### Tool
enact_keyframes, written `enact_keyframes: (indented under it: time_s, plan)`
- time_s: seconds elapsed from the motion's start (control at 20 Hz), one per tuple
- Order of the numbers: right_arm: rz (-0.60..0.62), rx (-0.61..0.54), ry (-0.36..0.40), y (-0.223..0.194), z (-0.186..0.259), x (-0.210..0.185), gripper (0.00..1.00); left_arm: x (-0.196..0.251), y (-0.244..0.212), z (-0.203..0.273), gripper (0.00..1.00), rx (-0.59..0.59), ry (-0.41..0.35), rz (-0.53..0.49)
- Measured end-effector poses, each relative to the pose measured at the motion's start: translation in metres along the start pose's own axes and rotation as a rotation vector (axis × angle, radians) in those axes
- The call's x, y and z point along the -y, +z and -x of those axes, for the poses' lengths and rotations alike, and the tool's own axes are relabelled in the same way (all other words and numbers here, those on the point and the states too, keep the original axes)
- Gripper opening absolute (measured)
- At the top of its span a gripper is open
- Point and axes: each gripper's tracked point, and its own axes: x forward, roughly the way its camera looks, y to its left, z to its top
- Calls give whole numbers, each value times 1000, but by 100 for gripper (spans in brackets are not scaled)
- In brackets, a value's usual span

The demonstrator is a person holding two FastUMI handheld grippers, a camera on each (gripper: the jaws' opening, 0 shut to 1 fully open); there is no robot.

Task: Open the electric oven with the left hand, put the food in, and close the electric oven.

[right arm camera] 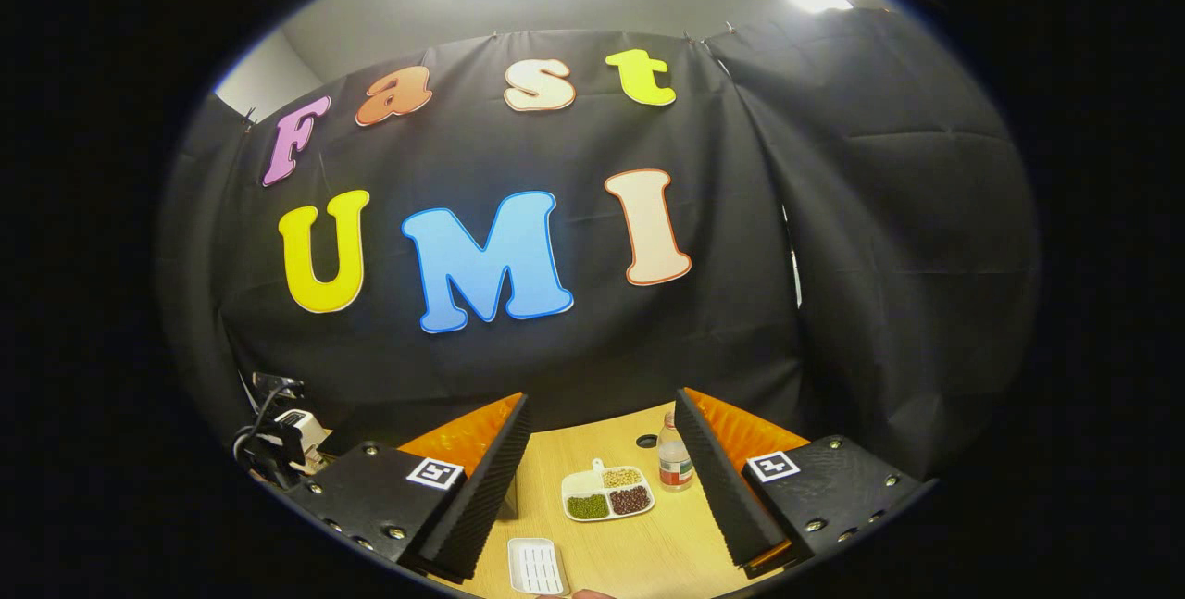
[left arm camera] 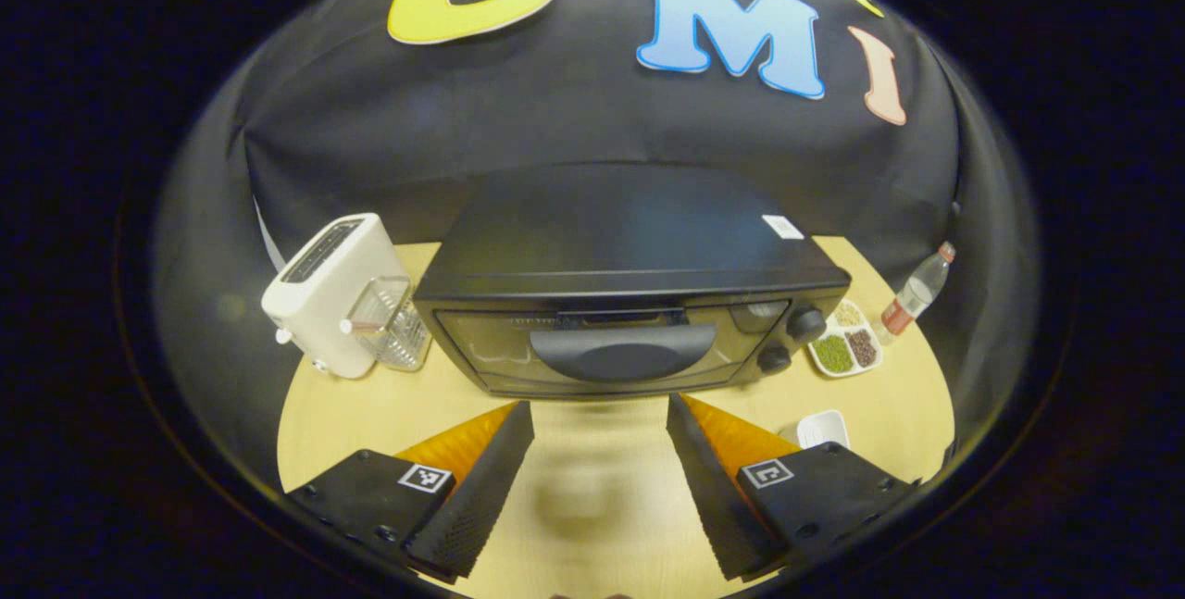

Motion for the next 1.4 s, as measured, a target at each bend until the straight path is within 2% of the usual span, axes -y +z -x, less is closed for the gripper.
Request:
enact_keyframes:
  time_s: [0.1, 0.2, 0.25, 0.4, 0.45, 0.6, 0.85, 1.0, 1.1, 1.4]
  plan:
    - [8, -4, 13, -1, 0, 0, 96, 5, 20, 10, 100, 79, 1, 19]
    - [31, -6, 36, -2, -3, -2, 96, 11, 50, 35, 96, 191, 2, 37]
    - [51, -7, 45, -1, -6, -2, 96, 16, 67, 56, 95, 256, 0, 45]
    - [97, 7, 95, 15, -13, -6, 96, 26, 135, 125, 100, 490, 18, 40]
    - [110, 19, 110, 24, -15, -7, 96, 30, 157, 151, 97, 571, 30, 27]
    - [119, 55, 171, 51, -17, -17, 96, 47, 189, 218, 99, 731, 63, -35]
    - [82, 84, 283, 79, -5, -36, 96, 74, 196, 278, 99, 818, 65, -48]
    - [84, 89, 278, 86, 4, -37, 96, 77, 197, 294, 97, 834, 52, -48]
    - [90, 107, 252, 93, 11, -37, 95, 79, 202, 301, 99, 853, 27, -55]
    - [90, 104, 221, 97, 37, -56, 96, 79, 185, 300, 99, 809, -23, -77]
